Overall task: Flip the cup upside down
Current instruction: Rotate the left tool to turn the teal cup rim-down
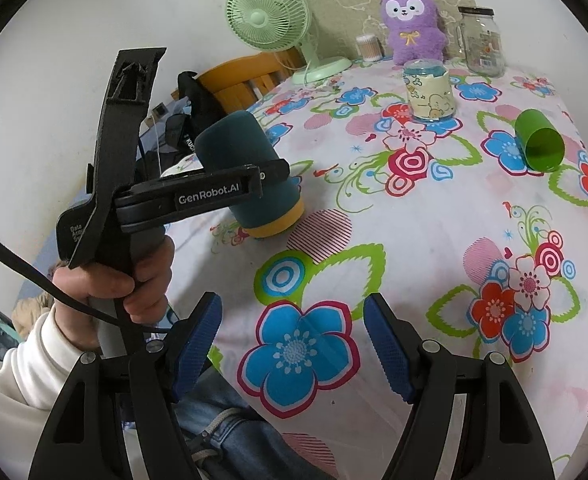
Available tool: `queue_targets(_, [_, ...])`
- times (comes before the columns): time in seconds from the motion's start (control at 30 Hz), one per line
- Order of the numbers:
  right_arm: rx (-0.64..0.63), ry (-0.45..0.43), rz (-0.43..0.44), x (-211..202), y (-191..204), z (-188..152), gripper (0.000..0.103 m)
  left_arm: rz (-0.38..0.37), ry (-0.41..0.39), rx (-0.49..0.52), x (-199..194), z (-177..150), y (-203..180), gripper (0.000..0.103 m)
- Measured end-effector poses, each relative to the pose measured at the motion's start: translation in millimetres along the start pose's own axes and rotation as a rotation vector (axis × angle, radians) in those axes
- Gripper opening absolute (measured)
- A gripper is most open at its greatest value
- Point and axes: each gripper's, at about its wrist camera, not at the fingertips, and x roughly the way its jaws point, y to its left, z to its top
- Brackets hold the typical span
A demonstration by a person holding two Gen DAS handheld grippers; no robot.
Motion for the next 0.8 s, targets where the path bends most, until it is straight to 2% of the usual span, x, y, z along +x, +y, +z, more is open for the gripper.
queue_targets(0.27, [0.0,-0.004,-0.005,-3.3,-1.1,-3.1,0.076,0.039,0.021,0.034,3.3,-8.9,-8.4,0.072])
queue_targets(0.33, [0.003,-0.005,-0.006,-4.0,-2.0,-3.9,0.076,0.029,0.025,0.018,2.0,-8.2,-5.2,0.075])
queue_targets(0.5, [0.011,-0.003,0.002,-4.4,-2.5,-4.3,0.076,0.031,0.014,-0.001,-2.7,-7.9,-1.1,0.089])
queue_targets(0.8, [-0.007,-0.001,0.007,-6.2,6.0,-1.4,0.076,0.038,-0.003,0.009,-12.0,-7.5,-1.8,0.096])
